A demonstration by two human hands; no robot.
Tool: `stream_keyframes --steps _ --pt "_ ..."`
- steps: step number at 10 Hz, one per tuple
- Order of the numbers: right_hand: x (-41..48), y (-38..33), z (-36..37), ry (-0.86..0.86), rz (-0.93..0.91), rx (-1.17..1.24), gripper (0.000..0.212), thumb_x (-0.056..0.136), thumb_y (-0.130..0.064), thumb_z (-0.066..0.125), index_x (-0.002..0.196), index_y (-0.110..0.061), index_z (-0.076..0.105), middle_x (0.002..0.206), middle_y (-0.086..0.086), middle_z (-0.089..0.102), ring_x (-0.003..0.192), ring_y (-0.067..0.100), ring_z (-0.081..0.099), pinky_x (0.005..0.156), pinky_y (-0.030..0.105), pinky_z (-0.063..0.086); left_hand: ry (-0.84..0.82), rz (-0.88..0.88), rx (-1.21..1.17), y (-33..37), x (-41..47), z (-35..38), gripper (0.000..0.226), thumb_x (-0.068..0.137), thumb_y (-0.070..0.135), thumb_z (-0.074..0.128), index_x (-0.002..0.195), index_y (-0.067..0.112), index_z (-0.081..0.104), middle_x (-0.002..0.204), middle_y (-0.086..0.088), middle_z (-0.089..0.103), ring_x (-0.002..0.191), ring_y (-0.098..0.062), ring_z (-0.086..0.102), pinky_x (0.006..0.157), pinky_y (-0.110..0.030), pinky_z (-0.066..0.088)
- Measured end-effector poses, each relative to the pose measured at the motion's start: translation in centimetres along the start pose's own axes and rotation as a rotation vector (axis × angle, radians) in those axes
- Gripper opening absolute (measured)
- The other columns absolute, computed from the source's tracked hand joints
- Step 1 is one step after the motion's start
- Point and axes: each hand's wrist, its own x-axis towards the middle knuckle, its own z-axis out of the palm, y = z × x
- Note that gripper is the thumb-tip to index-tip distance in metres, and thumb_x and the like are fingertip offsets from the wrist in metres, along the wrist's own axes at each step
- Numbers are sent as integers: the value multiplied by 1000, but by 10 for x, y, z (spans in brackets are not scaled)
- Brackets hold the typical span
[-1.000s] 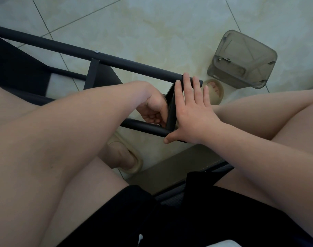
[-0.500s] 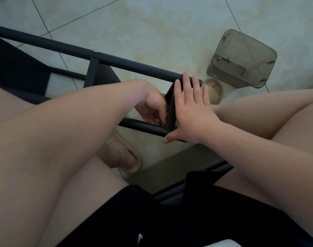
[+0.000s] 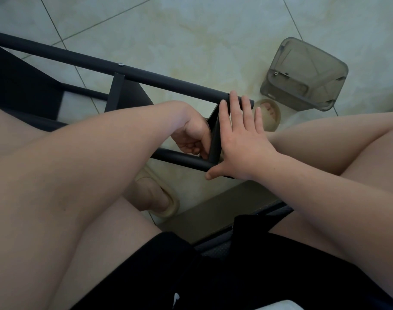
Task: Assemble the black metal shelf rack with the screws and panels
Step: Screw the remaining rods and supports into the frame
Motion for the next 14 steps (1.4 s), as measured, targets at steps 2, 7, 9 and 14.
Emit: stream_keyframes --steps 2,7,9,14 --pt "0 0 0 -1 -1 8 162 56 -84 76 155 -2 -25 160 21 -35 149 43 -30 119 56 -15 -19 10 -26 1 -1 -1 15 90 2 62 84 12 70 70 2 66 62 -9 50 66 -20 42" --pt "0 0 0 -3 0 -3 161 57 -84 74 154 -3 -26 160 21 -36 149 43 -31 119 55 -16 -56 32 -40 -1 -4 -3 21 89 -1 61 80 13 73 71 1 66 63 -8 54 67 -21 43" --pt "0 0 -2 -9 2 -6 162 57 -84 74 155 -3 -25 161 21 -34 149 43 -30 120 56 -14 -16 -37 -15 -3 -4 -4 13 89 16 64 84 17 76 81 3 68 66 -11 56 66 -23 45" --pt "1 0 0 -3 -3 2 162 57 -84 74 154 -3 -26 160 22 -35 149 43 -30 120 57 -14 -36 11 -38 -1 -2 -2 15 90 3 61 83 12 70 68 2 65 58 -7 54 59 -17 46"
